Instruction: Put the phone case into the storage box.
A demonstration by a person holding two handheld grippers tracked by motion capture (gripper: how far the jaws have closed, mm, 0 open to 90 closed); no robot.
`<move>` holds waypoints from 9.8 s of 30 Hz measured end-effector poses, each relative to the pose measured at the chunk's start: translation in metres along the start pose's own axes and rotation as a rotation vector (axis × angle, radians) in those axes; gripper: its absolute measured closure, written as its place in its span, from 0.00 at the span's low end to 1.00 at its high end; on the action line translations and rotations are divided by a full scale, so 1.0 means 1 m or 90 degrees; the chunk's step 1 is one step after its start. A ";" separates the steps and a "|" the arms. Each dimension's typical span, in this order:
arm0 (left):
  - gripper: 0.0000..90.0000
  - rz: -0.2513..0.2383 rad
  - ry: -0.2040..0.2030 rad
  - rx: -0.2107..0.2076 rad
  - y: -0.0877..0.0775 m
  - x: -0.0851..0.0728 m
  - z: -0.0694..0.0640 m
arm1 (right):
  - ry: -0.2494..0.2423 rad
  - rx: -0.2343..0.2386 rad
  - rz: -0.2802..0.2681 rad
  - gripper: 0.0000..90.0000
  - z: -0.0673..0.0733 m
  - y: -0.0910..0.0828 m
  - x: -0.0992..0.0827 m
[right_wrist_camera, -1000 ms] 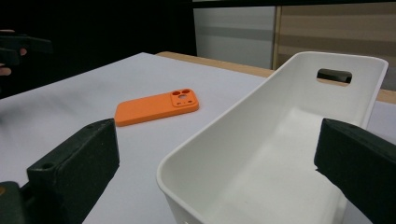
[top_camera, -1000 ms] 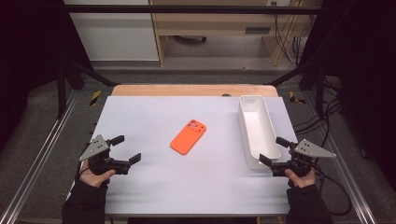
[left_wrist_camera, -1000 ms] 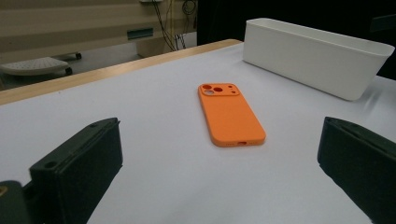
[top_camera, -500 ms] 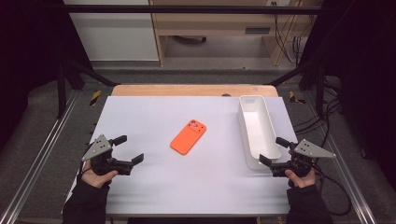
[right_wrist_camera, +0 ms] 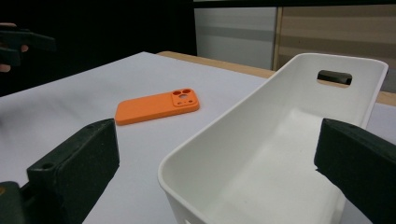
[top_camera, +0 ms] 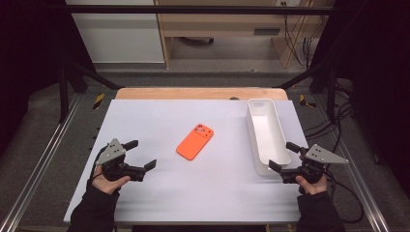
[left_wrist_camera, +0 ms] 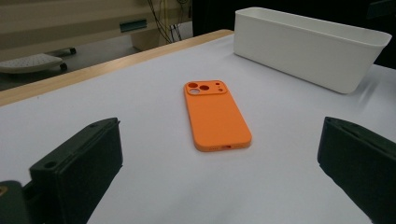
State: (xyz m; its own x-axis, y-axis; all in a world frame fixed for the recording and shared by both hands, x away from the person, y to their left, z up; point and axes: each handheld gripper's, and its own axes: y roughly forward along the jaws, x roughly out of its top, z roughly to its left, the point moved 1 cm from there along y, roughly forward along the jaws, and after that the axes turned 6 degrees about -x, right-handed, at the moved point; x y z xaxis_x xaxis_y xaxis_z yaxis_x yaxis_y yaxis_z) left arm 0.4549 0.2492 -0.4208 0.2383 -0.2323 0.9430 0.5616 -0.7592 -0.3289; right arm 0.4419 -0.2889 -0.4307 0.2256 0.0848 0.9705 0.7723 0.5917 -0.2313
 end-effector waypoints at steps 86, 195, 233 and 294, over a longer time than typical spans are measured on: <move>0.00 0.074 0.042 0.012 0.113 0.085 -0.005 | -0.004 -0.001 0.002 0.00 0.000 -0.001 0.001; 0.00 0.277 -0.052 0.005 0.219 0.015 0.023 | -0.004 0.001 0.011 0.00 0.000 0.000 0.000; 0.13 0.285 -0.034 0.046 0.222 0.003 0.018 | -0.003 0.000 0.014 0.00 0.001 0.001 -0.001; 0.15 0.212 -0.024 0.043 0.182 0.040 0.008 | 0.000 0.003 0.012 0.00 0.000 0.000 0.000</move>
State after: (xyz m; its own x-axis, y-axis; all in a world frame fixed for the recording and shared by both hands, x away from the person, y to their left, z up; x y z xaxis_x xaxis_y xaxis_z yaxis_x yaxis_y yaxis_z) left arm 0.5731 0.1066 -0.4436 0.4457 -0.4367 0.7814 0.4991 -0.6034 -0.6219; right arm 0.4420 -0.2884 -0.4311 0.2396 0.0964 0.9661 0.7652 0.5936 -0.2490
